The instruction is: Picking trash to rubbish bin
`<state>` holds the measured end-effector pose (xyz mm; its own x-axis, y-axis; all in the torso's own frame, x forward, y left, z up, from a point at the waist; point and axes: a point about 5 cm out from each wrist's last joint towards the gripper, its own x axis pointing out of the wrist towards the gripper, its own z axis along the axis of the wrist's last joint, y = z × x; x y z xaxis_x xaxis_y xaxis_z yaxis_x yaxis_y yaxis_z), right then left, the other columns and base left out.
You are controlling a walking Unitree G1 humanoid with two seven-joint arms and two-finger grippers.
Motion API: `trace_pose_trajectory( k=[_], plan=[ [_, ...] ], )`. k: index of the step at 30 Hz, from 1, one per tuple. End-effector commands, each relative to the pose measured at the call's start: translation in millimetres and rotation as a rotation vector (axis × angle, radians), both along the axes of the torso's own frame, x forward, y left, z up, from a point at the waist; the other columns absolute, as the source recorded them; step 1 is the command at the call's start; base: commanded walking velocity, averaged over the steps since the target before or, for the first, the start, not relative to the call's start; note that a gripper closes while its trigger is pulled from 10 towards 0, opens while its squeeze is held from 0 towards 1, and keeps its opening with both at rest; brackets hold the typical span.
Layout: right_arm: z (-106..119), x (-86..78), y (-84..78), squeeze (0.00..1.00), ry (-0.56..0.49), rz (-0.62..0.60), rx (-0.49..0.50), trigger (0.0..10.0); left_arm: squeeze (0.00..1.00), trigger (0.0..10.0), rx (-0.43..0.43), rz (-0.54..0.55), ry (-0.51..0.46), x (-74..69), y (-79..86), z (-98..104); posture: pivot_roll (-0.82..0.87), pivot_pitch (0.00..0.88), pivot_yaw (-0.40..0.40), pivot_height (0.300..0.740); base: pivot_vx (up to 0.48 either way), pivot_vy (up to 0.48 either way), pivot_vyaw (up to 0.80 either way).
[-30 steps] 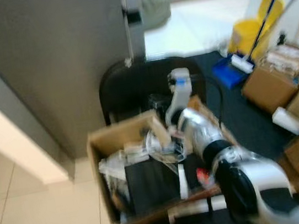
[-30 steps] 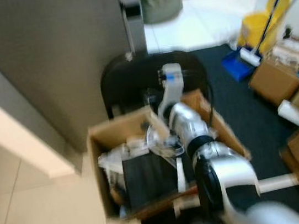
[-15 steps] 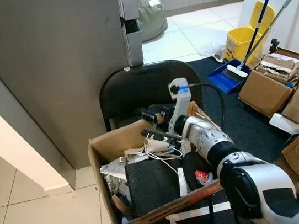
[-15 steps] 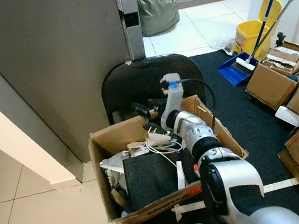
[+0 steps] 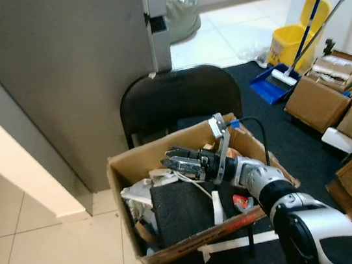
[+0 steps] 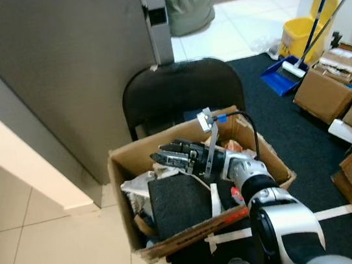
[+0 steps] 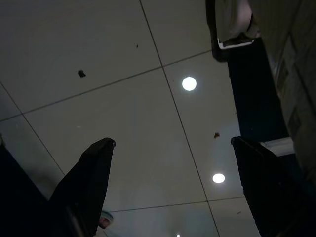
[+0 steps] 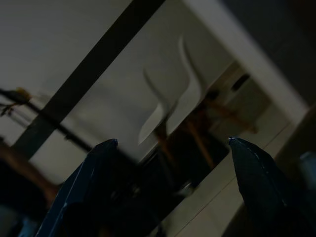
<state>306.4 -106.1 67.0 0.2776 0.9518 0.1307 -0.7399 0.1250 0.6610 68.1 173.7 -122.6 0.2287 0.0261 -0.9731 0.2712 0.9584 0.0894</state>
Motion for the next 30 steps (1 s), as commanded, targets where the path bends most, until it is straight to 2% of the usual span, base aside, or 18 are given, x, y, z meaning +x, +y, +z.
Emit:
trace_pose_trajectory(
  k=[1,4,6,7,9,12,13,14,17,18,23,25,26,27,29,30],
  plan=[
    [-3.0,-3.8,-1.3,0.0,0.008,0.034,-0.017,10.0,0.0,10.0,-0.117,-0.052,-0.083,25.3,-45.8,4.2,0.06,0.033,-0.008,0.74,-0.409,0.0,0.0],
    [-6.1,-6.2,-3.3,0.0,0.017,0.041,-0.035,10.0,0.0,10.0,-0.117,-0.053,-0.083,25.4,-41.5,4.2,0.06,0.033,-0.008,0.74,-0.409,0.0,0.0],
    [-13.7,-10.4,-4.3,0.0,0.031,0.05,-0.093,10.0,0.0,10.0,-0.108,-0.049,-0.079,25.9,-17.0,4.9,0.05,0.032,-0.006,0.74,-0.409,0.0,0.0],
    [-22.5,-14.6,-5.2,0.0,0.052,0.049,-0.161,10.0,0.0,10.0,-0.102,-0.049,-0.078,26.7,-3.3,6.1,0.05,0.032,-0.007,0.74,-0.405,0.0,0.0],
    [-22.5,-14.6,-5.2,0.0,0.052,0.049,-0.161,10.0,0.0,10.0,-0.102,-0.049,-0.078,26.7,-3.3,6.1,0.05,0.032,-0.007,0.74,-0.405,0.0,0.0],
    [-36.5,-20.5,-8.1,0.0,0.084,0.029,-0.285,10.0,0.0,10.0,-0.099,-0.05,-0.082,29.9,3.1,7.5,0.05,0.032,-0.01,0.74,-0.407,0.0,0.0],
    [-36.5,-20.5,-8.1,0.0,0.084,0.029,-0.285,10.0,0.0,10.0,-0.099,-0.05,-0.082,29.9,3.1,7.5,0.05,0.032,-0.01,0.74,-0.405,0.0,0.0],
    [-41.2,-22.4,-9.6,0.0,0.099,0.016,-0.326,10.0,0.0,10.0,-0.098,-0.05,-0.083,31.2,5.3,8.1,0.05,0.031,-0.013,0.74,-0.405,0.0,0.0],
    [-61.5,-27.6,-22.4,0.0,0.166,-0.121,-0.52,10.0,0.0,10.0,-0.097,-0.05,-0.088,33.6,8.3,9.0,0.05,0.03,-0.016,0.74,-0.404,0.0,0.0],
    [-61.5,-27.6,-22.4,0.0,0.166,-0.121,-0.52,10.0,0.0,10.0,-0.097,-0.05,-0.088,33.6,8.3,9.0,0.05,0.03,-0.016,0.74,-0.398,0.0,0.0],
    [-87.3,-39.6,-46.9,0.0,0.257,-0.335,-0.767,10.0,0.0,10.0,-0.094,-0.047,-0.09,33.9,8.5,9.1,0.05,0.027,-0.018,0.74,-0.314,0.0,0.0],
    [-91.2,-42.1,-51.2,0.0,0.276,-0.375,-0.803,10.0,0.0,10.0,-0.091,-0.043,-0.092,34.2,9.1,9.2,0.05,0.027,-0.018,0.74,0.0,0.0,0.0],
    [-98.7,-47.8,-60.4,0.0,0.307,-0.454,-0.871,10.0,0.0,10.0,-0.086,-0.049,-0.094,34.9,9.7,9.5,0.05,0.027,-0.017,0.74,0.0,0.0,0.0],
    [-101.5,-50.6,-64.1,0.0,0.328,-0.485,-0.886,10.0,0.0,10.0,-0.084,-0.056,-0.098,35.7,9.8,9.7,0.05,0.027,-0.017,0.74,0.0,0.0,0.0],
    [-111.6,-63.4,-73.1,0.0,0.361,-0.509,-0.959,10.0,0.0,10.0,-0.081,-0.046,-0.096,34.5,4.9,8.7,0.05,0.027,-0.02,0.74,0.0,0.0,0.0],
    [-111.6,-63.4,-73.1,0.0,0.361,-0.509,-0.959,10.0,0.0,10.0,-0.081,-0.046,-0.096,34.5,4.9,8.7,0.05,0.027,-0.02,0.74,0.0,0.0,0.0]
  ],
)
